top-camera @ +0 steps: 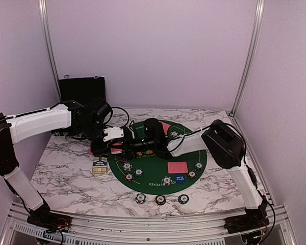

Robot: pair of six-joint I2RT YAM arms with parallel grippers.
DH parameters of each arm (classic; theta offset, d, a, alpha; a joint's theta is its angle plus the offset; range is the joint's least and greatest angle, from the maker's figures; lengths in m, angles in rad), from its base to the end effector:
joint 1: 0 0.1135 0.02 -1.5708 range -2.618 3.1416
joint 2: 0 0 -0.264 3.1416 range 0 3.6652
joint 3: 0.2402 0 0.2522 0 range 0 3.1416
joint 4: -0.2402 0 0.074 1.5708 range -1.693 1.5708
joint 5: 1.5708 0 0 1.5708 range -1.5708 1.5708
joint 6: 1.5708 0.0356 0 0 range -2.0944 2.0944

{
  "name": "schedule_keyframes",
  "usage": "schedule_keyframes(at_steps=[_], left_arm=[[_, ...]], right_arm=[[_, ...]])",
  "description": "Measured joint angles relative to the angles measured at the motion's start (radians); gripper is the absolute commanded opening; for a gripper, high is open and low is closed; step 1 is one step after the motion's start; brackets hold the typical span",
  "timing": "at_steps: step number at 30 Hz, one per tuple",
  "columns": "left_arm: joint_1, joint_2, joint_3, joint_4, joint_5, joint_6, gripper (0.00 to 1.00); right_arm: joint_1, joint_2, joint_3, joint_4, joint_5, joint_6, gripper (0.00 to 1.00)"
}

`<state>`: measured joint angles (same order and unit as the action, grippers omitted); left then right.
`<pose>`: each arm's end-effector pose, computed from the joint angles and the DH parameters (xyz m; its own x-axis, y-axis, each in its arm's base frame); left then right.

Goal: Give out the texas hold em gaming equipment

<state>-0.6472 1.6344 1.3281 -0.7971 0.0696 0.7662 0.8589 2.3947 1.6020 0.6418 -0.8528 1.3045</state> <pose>0.2680 -0.2056 0.2625 -0.0788 0.9266 -0.3677 0.9453 0.1866 0.2677 0.3225 0.4148 0.1458 -0.9756 -0.1592 -0.1509 -0.1643 0.0746 0.9836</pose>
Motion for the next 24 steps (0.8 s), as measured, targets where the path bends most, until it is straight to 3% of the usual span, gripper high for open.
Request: schedule_keyframes(at_steps=[24], left_arm=[[0.0, 0.0, 0.0, -0.003, -0.016, 0.001, 0.03]], right_arm=[[-0.042, -0.115, -0.122, -0.027, 0.007, -0.063, 0.29]])
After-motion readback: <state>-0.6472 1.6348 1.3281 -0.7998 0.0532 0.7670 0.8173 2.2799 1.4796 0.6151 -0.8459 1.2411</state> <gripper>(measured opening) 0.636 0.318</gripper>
